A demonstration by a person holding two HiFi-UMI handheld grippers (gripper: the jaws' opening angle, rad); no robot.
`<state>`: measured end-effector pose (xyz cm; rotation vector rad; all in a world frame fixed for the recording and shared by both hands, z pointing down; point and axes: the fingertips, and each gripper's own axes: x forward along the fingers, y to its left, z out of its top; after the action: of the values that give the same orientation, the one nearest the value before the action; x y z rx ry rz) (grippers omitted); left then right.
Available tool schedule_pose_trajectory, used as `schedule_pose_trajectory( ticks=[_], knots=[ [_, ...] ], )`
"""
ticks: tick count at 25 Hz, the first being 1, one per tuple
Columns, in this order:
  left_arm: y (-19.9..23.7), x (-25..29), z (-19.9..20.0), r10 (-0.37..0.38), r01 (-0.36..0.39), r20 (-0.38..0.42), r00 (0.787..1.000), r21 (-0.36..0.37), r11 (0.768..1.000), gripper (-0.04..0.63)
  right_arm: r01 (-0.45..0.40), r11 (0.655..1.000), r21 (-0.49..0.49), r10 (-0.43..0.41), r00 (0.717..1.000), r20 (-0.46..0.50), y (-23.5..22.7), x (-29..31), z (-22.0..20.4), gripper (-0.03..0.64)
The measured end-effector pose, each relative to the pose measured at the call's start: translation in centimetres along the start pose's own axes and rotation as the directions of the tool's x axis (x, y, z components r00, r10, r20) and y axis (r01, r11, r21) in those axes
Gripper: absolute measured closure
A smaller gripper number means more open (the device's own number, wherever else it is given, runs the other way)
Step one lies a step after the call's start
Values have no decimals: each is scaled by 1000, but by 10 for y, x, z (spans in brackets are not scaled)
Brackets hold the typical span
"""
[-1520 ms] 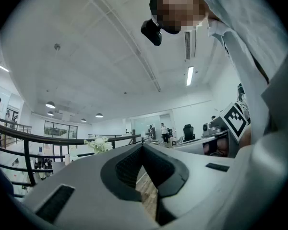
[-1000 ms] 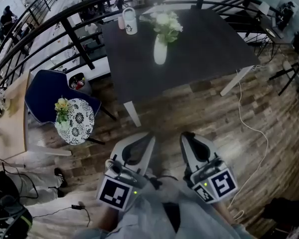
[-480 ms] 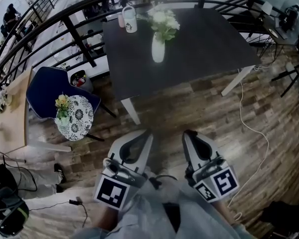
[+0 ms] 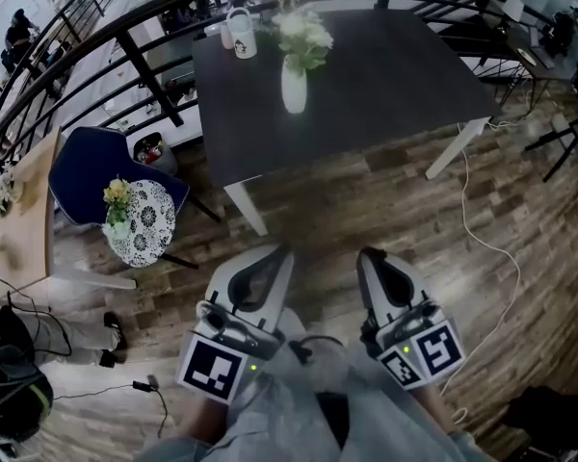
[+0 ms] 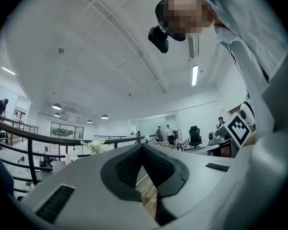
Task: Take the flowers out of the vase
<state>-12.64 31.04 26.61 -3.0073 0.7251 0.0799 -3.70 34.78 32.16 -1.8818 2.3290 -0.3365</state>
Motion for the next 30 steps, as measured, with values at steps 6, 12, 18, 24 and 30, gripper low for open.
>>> schedule_pose_trajectory(
  ticks=[6, 12, 18, 24, 30],
  knots=[
    [3, 8, -1, -6, 6, -5, 1000, 4, 1000, 597, 12, 1000, 8, -12, 1000, -9, -9, 2, -3, 614],
    [24, 26, -11, -24, 24, 2, 1000, 4, 1000, 597, 10, 1000, -20, -10, 1000, -14, -15, 28, -4, 614],
    [59, 56, -9, -34, 34, 20, 999, 1, 999, 597, 16, 999, -41, -16, 1000, 0, -32, 69, 11, 614],
    [95, 83, -8, -42, 42, 30, 999, 9, 999, 597, 27, 998, -52, -26, 1000, 15, -46, 110, 23, 614],
    [120, 111, -7, -59, 59, 40, 997, 5, 998, 597, 48, 997, -59, -48, 999, 3, -64, 137, 27, 614]
  ],
)
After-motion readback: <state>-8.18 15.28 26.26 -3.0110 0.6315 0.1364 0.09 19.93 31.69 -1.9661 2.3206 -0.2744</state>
